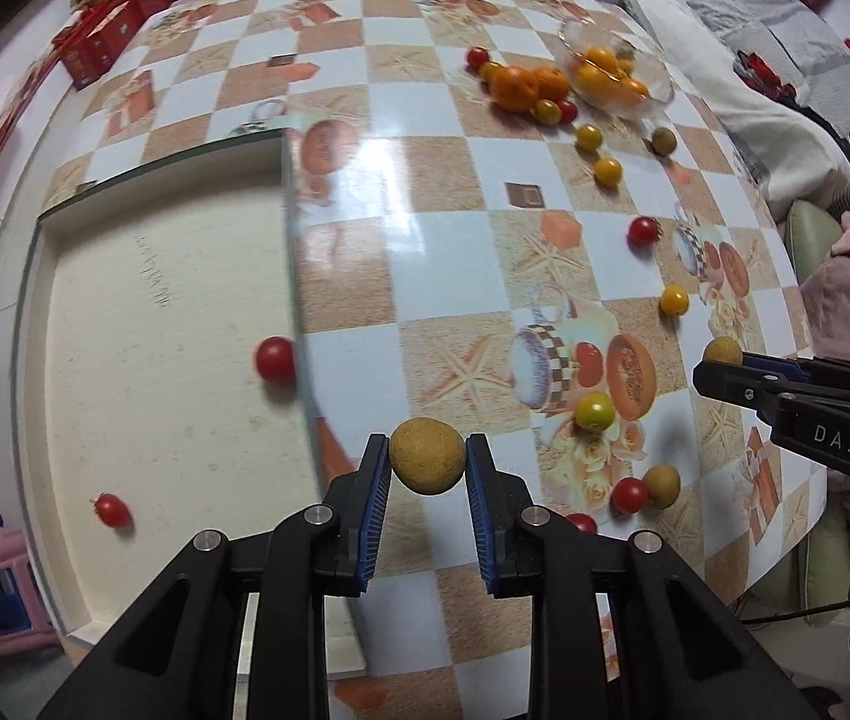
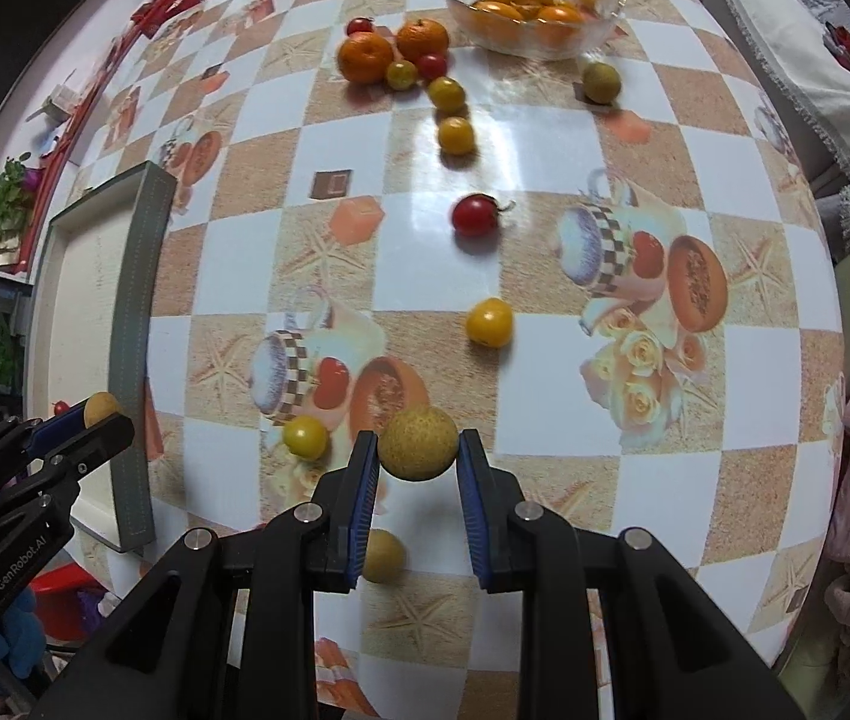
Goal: Organize fruits
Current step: 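Carry both brown fruits into the white tray and open both tools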
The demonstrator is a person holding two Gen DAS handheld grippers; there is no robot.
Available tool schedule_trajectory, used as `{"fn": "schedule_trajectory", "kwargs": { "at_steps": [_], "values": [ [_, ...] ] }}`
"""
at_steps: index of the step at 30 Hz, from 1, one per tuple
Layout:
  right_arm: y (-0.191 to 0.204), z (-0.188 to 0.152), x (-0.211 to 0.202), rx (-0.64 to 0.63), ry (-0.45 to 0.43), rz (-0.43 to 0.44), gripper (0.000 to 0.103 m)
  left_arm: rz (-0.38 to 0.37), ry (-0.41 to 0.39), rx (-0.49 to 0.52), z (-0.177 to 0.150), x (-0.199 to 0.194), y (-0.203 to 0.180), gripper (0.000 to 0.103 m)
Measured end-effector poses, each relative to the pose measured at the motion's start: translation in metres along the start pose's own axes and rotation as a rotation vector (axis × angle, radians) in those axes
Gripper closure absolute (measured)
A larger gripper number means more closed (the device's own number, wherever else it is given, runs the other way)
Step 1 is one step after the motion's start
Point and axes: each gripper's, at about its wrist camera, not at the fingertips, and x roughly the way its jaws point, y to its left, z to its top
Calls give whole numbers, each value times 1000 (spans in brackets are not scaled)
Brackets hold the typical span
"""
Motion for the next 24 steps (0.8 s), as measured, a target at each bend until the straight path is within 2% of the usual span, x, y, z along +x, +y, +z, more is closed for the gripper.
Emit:
{"fn": "schedule_trajectory", "kwargs": {
  "at_steps": [9, 24],
  "values": [
    [50, 16, -2, -101, -5, 14, 74, 41, -32, -81, -4, -13, 48, 76],
    [157, 56, 14, -281, 0, 55, 74, 100, -70, -200, -3, -21, 130, 76]
  ]
}}
